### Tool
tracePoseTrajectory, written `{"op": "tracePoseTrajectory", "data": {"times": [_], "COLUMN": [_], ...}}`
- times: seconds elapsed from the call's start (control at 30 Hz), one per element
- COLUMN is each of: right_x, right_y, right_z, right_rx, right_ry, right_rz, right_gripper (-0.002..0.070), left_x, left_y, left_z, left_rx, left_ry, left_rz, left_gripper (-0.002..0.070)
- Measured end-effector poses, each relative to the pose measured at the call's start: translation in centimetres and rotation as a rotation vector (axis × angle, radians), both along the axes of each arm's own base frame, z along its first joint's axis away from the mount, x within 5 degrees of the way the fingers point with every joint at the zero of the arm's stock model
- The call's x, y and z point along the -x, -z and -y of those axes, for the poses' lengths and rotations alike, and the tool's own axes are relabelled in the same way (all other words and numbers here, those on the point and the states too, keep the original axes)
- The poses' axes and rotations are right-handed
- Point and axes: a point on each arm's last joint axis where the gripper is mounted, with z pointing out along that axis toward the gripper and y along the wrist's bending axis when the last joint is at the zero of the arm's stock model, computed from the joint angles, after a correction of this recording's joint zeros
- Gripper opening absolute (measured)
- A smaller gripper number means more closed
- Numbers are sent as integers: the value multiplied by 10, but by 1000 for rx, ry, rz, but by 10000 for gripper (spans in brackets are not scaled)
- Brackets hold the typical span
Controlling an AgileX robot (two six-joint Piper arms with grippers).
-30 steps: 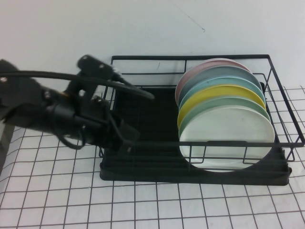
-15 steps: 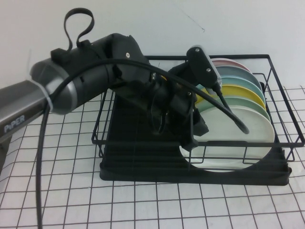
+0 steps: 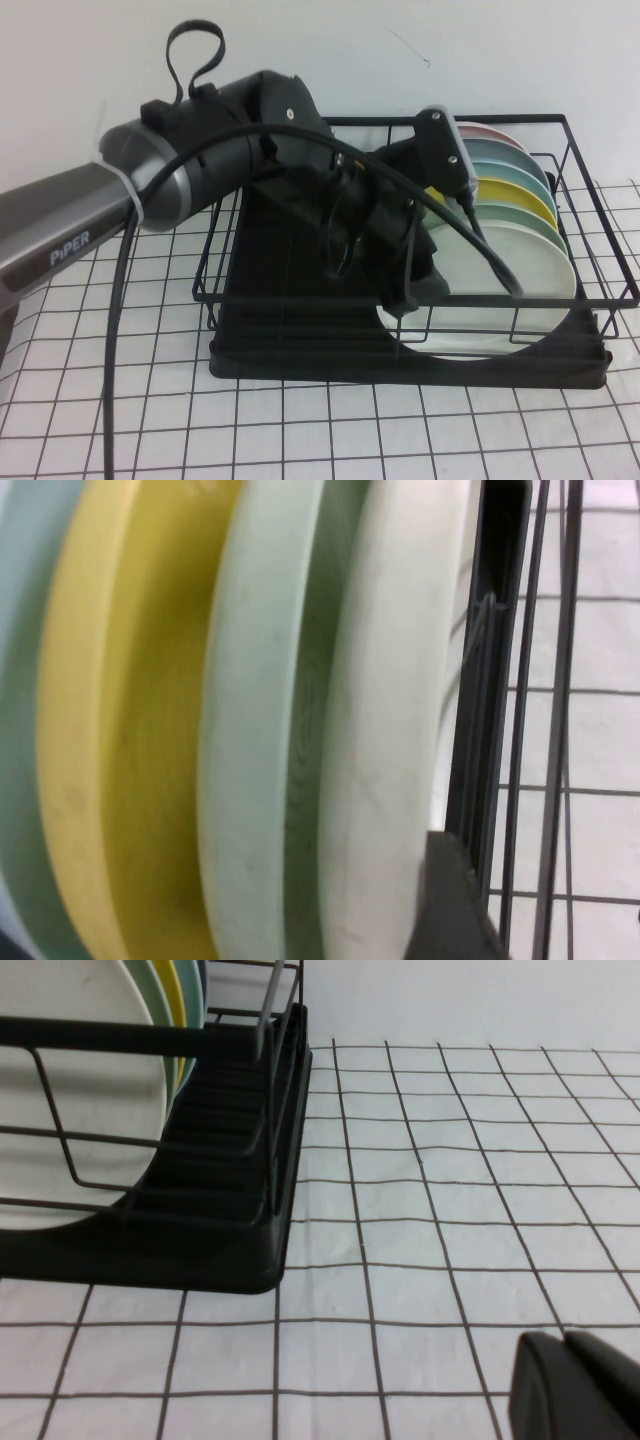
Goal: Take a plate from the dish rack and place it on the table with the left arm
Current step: Grasp the plate from the shelf
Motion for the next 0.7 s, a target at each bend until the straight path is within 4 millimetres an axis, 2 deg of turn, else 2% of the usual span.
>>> {"op": "tracePoseTrajectory", "data": {"times": [0.23,0.33,0.43,0.7], "right_x": [0,0,0,0], "right_y": [0,0,0,0], "right_z": [0,0,0,0], "right_rx": [0,0,0,0], "right_ry": [0,0,0,0], "right_rz": [0,0,0,0], "right_gripper": [-1,-1,-1,-1], "left_x": [1,-1,-5,-10], "left_y": [-37,-45,-42,-18], "left_z": [2,3,5,11], "left_rx": [58,84,87,40], "left_ry": [27,27,24,58], "left_rz": [56,104,125,53], "left_gripper": [372,372,372,372]}}
